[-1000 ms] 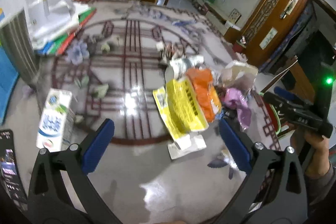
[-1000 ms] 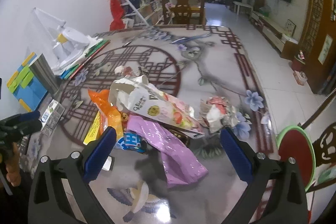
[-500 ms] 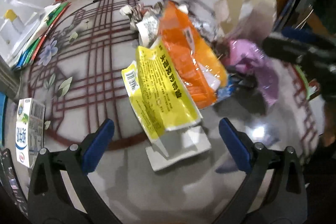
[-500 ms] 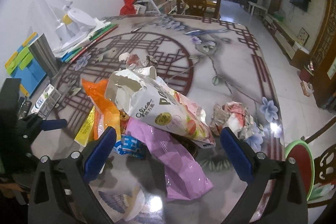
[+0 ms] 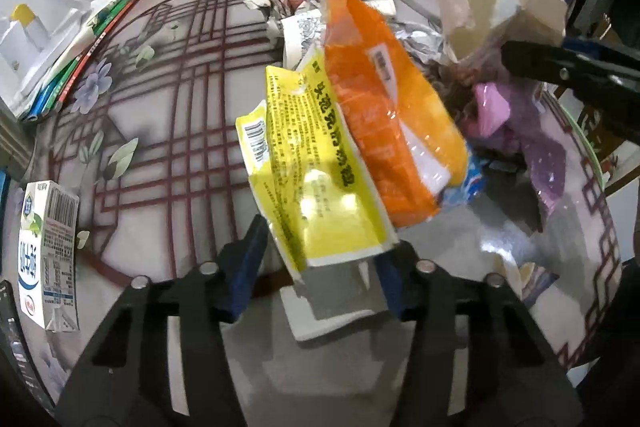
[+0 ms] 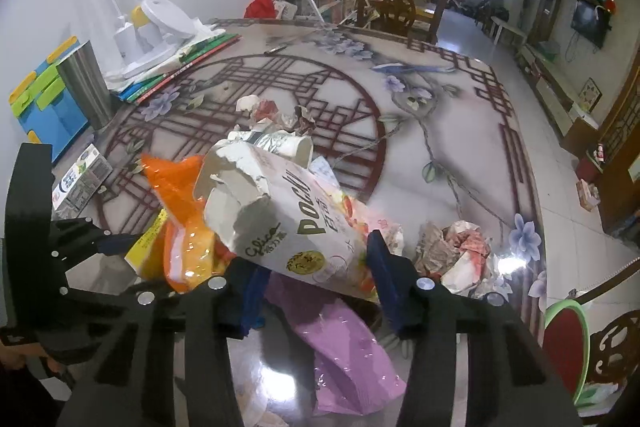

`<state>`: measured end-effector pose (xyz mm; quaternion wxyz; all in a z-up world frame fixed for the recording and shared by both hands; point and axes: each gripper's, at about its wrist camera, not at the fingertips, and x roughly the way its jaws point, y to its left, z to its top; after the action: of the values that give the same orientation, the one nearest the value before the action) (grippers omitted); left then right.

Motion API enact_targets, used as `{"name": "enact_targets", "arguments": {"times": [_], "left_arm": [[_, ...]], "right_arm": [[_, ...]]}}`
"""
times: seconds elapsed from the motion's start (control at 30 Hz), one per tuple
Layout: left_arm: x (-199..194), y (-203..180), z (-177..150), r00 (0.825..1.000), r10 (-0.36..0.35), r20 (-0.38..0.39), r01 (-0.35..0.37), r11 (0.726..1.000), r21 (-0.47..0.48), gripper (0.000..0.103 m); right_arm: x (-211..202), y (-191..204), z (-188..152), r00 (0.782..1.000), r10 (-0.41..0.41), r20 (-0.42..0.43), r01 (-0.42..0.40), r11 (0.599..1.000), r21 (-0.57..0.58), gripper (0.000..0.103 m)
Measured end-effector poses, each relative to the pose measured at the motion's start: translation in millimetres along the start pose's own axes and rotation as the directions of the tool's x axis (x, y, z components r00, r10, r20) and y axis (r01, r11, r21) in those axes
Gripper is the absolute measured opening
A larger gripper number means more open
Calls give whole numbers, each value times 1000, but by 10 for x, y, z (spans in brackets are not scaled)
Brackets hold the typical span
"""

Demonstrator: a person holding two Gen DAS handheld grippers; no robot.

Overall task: Collect trash
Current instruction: 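Grasp the yellow-orange chip bag with the left tool while the right tool grasps the white snack bag, then carry the yellow bag and white Glico cone wrapper to the red bin, open both tools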

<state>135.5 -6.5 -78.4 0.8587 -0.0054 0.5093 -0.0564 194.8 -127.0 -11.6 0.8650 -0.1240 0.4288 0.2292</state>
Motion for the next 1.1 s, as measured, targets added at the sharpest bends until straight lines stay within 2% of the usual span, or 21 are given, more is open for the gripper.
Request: {"name": "enact_targets", "arguments": {"times": [0.03, 0.07, 0.13, 0.23, 0.47, 0.7, 1.1], "left_arm": [[-18, 5, 3, 1000, -2, 5, 2, 1000, -6, 39], [-29, 14, 6, 1000, -9, 9, 9, 1000, -9, 30], [-91, 42, 14, 1000, -6, 26, 7, 1000, -26, 29], [-180, 140, 15, 999, -17, 45, 20, 997, -77, 26], [-437, 335, 8, 994, -36, 107, 53, 986, -160, 19], [-688, 438, 13, 984, -60, 170, 95, 973, -209, 17], [-1047, 373, 60, 973, -41, 226, 84, 979, -184, 17]], "right_arm": [[-17, -2, 2, 1000, -2, 5, 2, 1000, -1, 38], [-33, -1, 8, 1000, -4, 10, 4, 1000, -4, 32], [-75, -4, 21, 1000, -7, 22, 7, 1000, -4, 24], [-150, -8, 41, 999, -3, 43, 3, 1000, -2, 20], [-376, 26, 103, 995, 2, 104, -1, 1000, -2, 19], [-596, 6, 162, 989, 17, 149, -20, 1000, 18, 18], [-895, -40, 123, 981, 28, 192, -38, 998, 49, 18]]}}
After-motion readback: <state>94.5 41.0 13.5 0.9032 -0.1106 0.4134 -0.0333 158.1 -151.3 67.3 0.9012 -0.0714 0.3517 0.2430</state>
